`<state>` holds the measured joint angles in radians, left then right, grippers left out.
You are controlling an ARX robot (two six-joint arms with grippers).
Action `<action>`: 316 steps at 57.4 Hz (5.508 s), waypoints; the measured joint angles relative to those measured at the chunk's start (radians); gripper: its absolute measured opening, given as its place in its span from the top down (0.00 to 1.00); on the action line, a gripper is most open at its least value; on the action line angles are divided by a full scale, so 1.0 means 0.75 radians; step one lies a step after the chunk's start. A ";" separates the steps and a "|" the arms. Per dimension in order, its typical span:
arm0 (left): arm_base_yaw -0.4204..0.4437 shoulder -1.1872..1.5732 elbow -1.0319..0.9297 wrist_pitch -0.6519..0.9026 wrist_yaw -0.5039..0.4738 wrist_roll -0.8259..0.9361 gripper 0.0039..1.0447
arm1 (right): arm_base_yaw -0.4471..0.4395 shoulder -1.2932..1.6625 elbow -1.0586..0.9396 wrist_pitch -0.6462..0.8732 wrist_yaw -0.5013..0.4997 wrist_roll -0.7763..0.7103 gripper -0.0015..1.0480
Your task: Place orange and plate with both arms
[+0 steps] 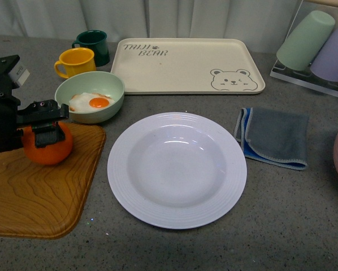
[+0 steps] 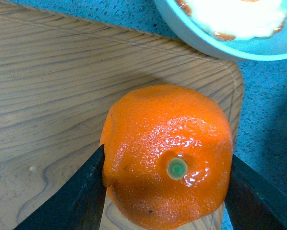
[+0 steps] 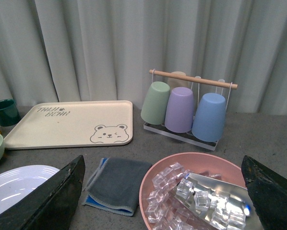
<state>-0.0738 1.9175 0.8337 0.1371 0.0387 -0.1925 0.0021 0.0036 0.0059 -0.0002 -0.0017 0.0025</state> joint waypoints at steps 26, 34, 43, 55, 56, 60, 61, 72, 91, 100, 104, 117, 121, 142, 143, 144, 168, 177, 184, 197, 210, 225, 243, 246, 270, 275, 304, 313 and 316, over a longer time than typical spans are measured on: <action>-0.357 -0.138 -0.005 -0.006 0.018 -0.034 0.46 | 0.000 0.000 0.000 0.000 0.000 0.000 0.09; -0.447 -0.078 0.044 -0.005 0.000 -0.057 0.46 | 0.000 0.000 0.000 0.000 0.000 0.000 0.09; -0.516 0.005 0.094 0.001 -0.019 -0.065 0.46 | 0.000 0.000 0.000 0.000 0.000 0.000 0.09; -0.576 0.081 0.131 0.024 -0.031 -0.060 0.46 | 0.000 0.000 0.000 0.000 0.000 0.000 0.09; -0.580 0.086 0.135 0.025 -0.031 -0.060 0.46 | 0.000 0.000 0.000 0.000 0.000 0.000 0.09; -0.591 0.100 0.143 0.028 -0.038 -0.060 0.46 | 0.000 0.000 0.000 0.000 0.000 0.000 0.09; -0.593 0.102 0.144 0.028 -0.039 -0.060 0.46 | 0.000 0.000 0.000 0.000 0.000 0.000 0.09; -0.614 0.140 0.158 0.030 -0.058 -0.048 0.46 | 0.000 0.000 0.000 0.000 0.000 0.000 0.09; -0.626 0.152 0.161 0.035 -0.082 -0.038 0.11 | 0.000 0.000 0.000 0.000 0.000 0.000 0.09; -0.626 0.115 0.158 0.022 -0.081 -0.026 0.07 | 0.000 0.000 0.000 0.000 0.000 0.000 0.09; -0.623 0.074 0.141 0.023 -0.079 -0.027 0.06 | 0.000 0.000 0.000 0.000 0.000 0.000 0.09; -0.598 -0.115 -0.181 0.771 -0.544 0.082 0.22 | 0.000 0.000 0.000 0.000 -0.001 -0.001 0.09; -0.545 -0.142 -0.389 1.217 -0.633 0.164 0.34 | 0.000 0.000 0.000 0.000 0.000 0.000 0.09; -0.275 -0.675 -0.834 1.368 -0.417 0.235 0.97 | 0.000 0.000 0.000 0.000 0.000 0.000 0.09; -0.264 -0.713 -0.844 1.343 -0.406 0.241 0.96 | 0.000 0.000 0.000 0.000 0.000 0.000 0.09; -0.254 -0.749 -0.855 1.326 -0.394 0.240 0.97 | 0.000 0.000 0.000 0.000 0.000 0.000 0.09; -0.070 -1.285 -1.044 1.003 -0.213 0.246 0.97 | 0.000 0.000 0.000 0.000 0.000 0.000 0.09; -0.023 -1.465 -1.077 0.857 -0.166 0.246 0.97 | 0.000 0.000 0.000 0.000 0.000 0.000 0.09; 0.083 -1.593 -1.084 0.746 -0.065 0.247 0.97 | 0.000 0.000 0.000 0.000 0.000 0.000 0.09; 0.095 -1.799 -1.084 0.563 -0.053 0.247 0.97 | 0.000 0.000 0.000 0.000 0.000 0.000 0.09; 0.095 -1.997 -1.085 0.377 -0.052 0.247 0.97 | 0.000 0.000 0.000 0.000 0.000 0.000 0.09; 0.095 -2.145 -1.085 0.234 -0.053 0.247 0.97 | 0.000 0.000 0.000 0.000 0.000 0.000 0.09; 0.095 -2.269 -1.085 0.110 -0.053 0.247 0.97 | 0.000 0.000 0.000 0.000 0.000 0.000 0.09; 0.095 -2.289 -1.085 0.090 -0.052 0.247 0.97 | 0.000 0.000 0.000 0.000 0.000 0.000 0.09; 0.095 -2.549 -1.084 -0.180 -0.051 0.247 0.97 | 0.000 0.000 0.000 0.000 0.000 0.000 0.09; 0.095 -2.549 -1.084 -0.180 -0.051 0.247 0.84 | 0.000 0.000 0.000 0.000 0.000 0.000 0.09; 0.095 -2.551 -1.085 -0.180 -0.051 0.250 0.06 | 0.058 0.676 0.197 -0.029 -0.167 0.095 0.09; 0.095 -2.551 -1.085 -0.180 -0.052 0.250 0.06 | 0.142 1.307 0.295 0.264 -0.415 0.417 0.09; 0.095 -2.551 -1.085 -0.180 -0.051 0.250 0.06 | 0.153 1.466 0.343 0.285 -0.454 0.464 0.09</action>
<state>-0.0025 0.0040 0.0200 0.0021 0.0002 -0.0048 0.1165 1.1030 0.2634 0.2134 -0.3420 0.3504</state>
